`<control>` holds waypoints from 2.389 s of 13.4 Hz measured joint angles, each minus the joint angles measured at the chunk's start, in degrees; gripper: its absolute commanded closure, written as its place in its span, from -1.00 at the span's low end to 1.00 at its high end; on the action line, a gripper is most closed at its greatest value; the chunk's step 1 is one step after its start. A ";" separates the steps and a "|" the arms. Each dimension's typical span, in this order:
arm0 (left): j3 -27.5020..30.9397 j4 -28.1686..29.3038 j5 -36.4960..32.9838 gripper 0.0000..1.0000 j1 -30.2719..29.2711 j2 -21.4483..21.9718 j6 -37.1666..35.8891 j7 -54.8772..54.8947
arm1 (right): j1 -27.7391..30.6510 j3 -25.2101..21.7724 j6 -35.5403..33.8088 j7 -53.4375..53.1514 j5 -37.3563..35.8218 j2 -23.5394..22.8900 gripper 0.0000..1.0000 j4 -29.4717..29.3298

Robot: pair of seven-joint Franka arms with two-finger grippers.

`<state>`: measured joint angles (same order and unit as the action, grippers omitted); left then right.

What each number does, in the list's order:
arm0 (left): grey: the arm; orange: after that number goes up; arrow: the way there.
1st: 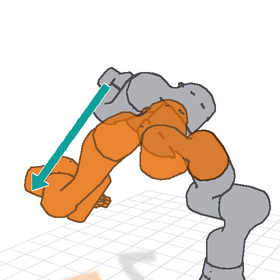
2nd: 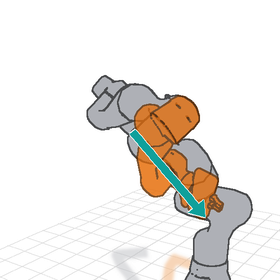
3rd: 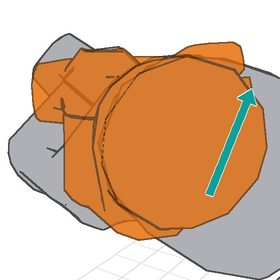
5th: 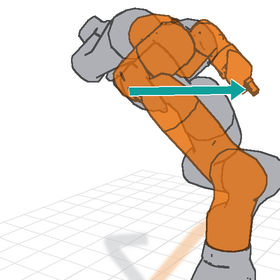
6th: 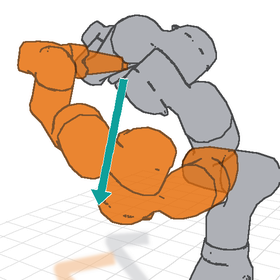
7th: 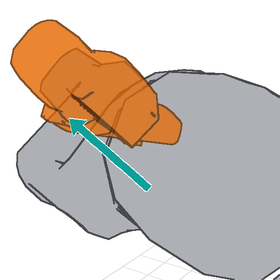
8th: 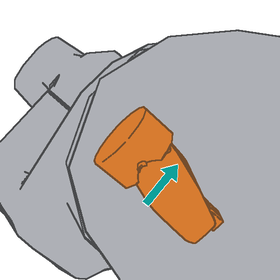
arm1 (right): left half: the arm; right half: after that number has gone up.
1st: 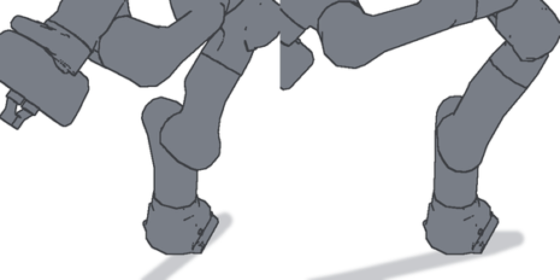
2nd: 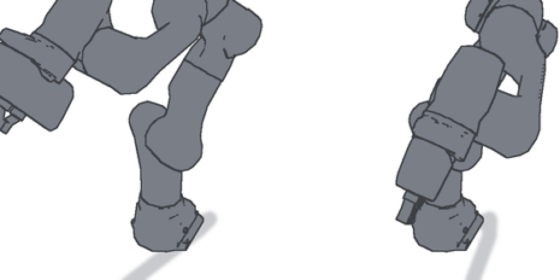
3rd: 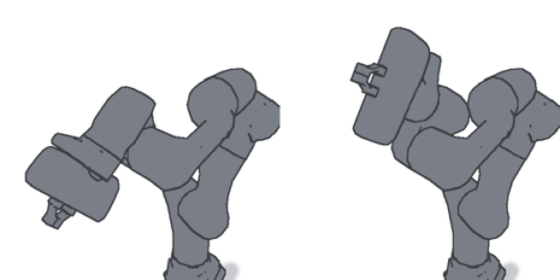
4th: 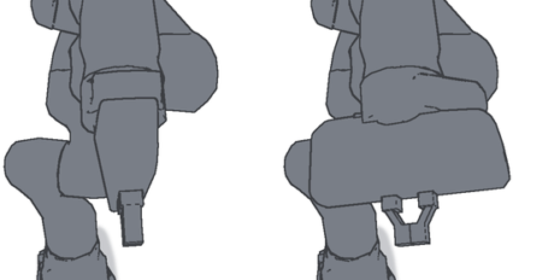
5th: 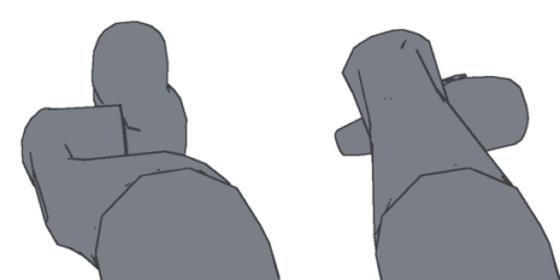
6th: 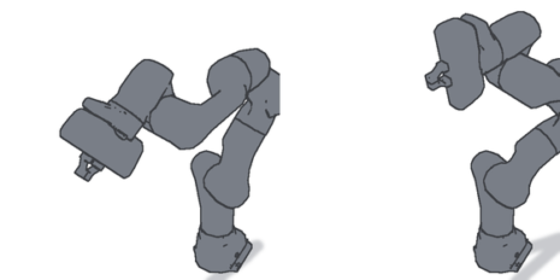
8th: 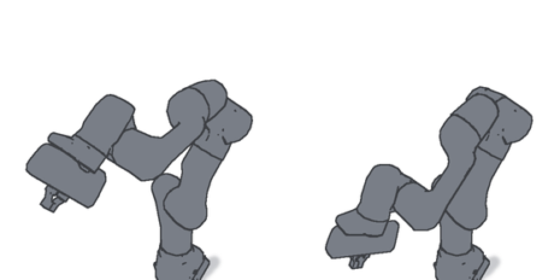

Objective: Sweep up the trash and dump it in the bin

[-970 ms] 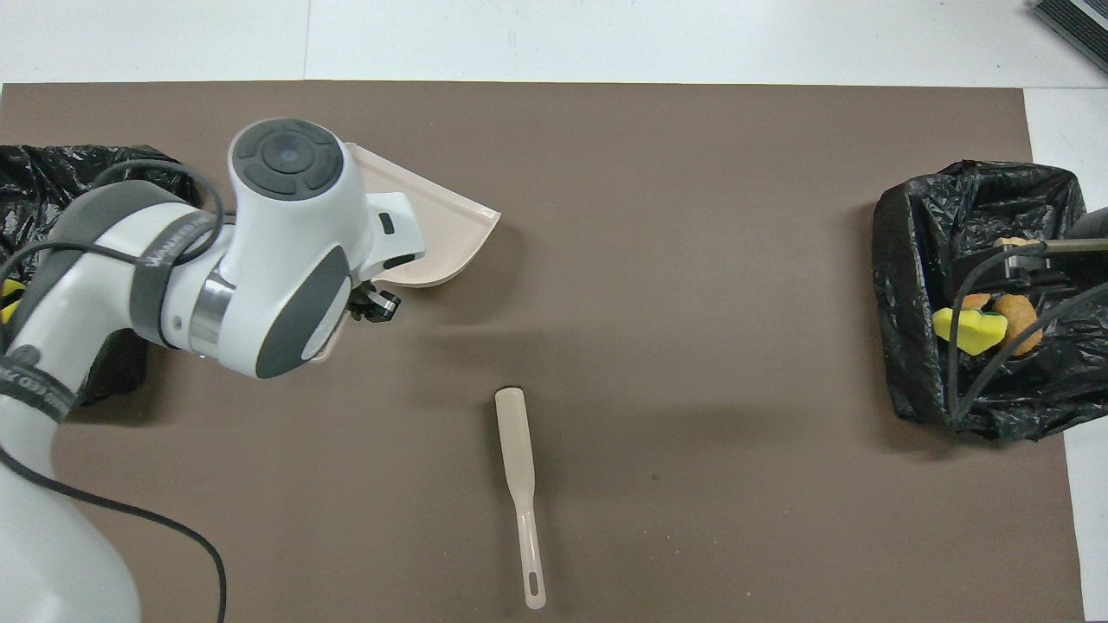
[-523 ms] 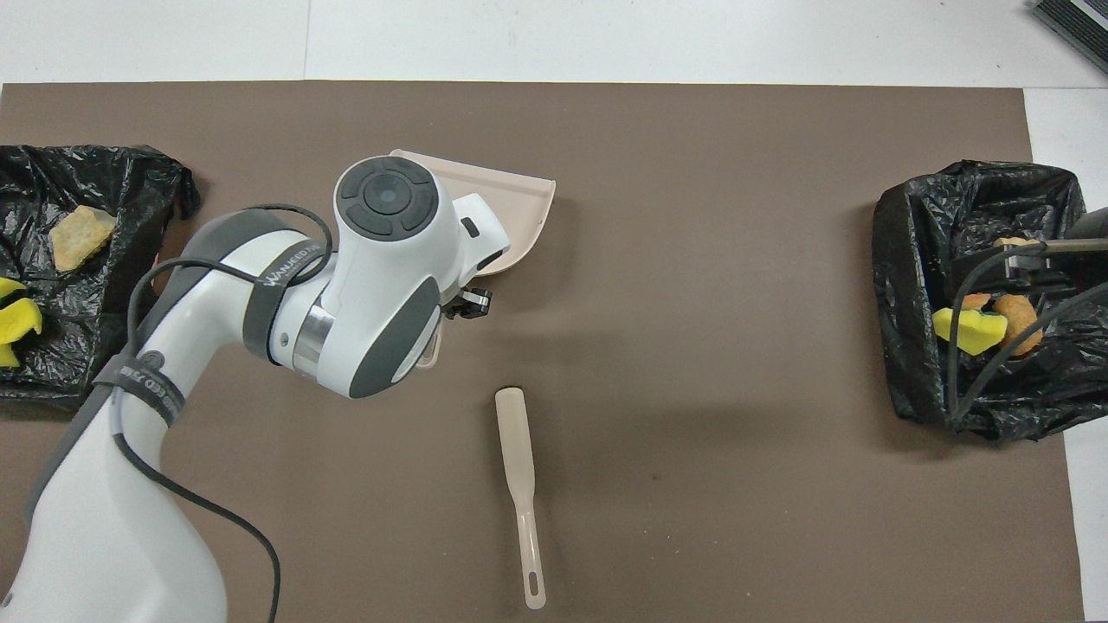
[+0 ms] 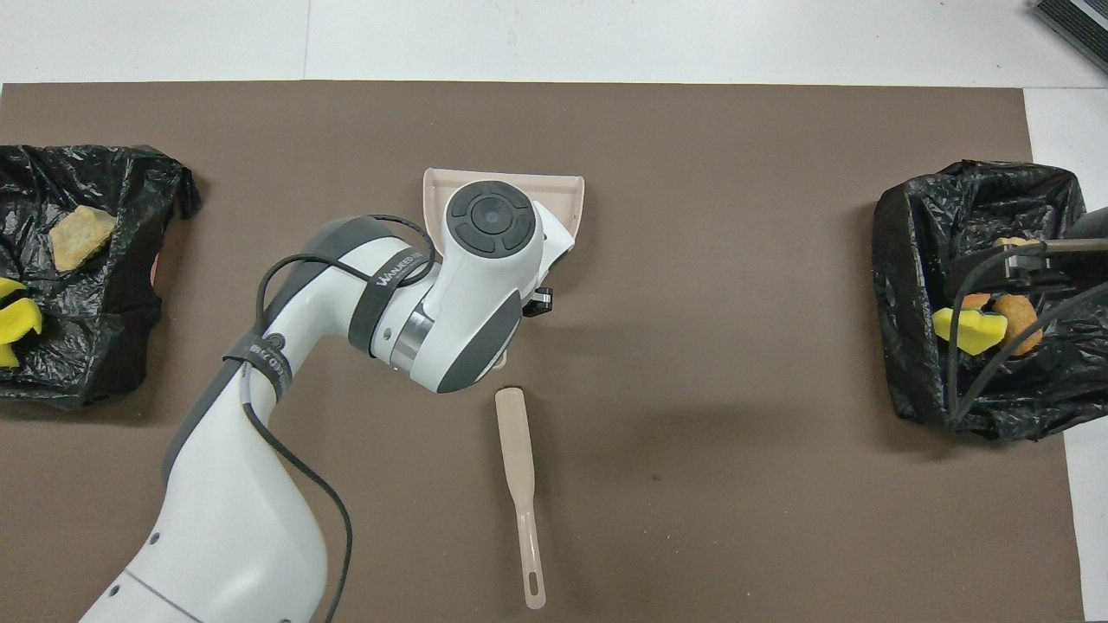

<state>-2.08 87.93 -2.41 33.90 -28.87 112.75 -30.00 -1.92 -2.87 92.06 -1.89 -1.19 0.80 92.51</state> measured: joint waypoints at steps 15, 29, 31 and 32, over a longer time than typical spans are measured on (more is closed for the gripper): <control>2.10 1.73 1.44 -1.00 -4.12 7.82 -2.71 1.47 | 0.00 0.00 0.00 0.00 0.00 0.00 -1.00 0.00; 2.77 2.17 1.49 -1.00 -25.83 33.39 -23.95 35.67 | 0.00 0.00 0.00 0.00 0.00 0.00 -1.00 0.00; 2.80 -2.92 1.62 -1.00 -26.34 31.38 -28.60 36.71 | 0.00 0.00 0.00 0.00 0.00 0.00 -1.00 0.00; 2.59 -4.53 1.66 -1.00 -26.34 30.26 -29.63 36.75 | 0.00 0.00 0.00 0.00 0.00 0.00 -1.00 0.00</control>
<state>0.50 83.40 -0.75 7.56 1.40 83.12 6.75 -1.92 -2.87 92.06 -1.89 -1.19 0.80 92.51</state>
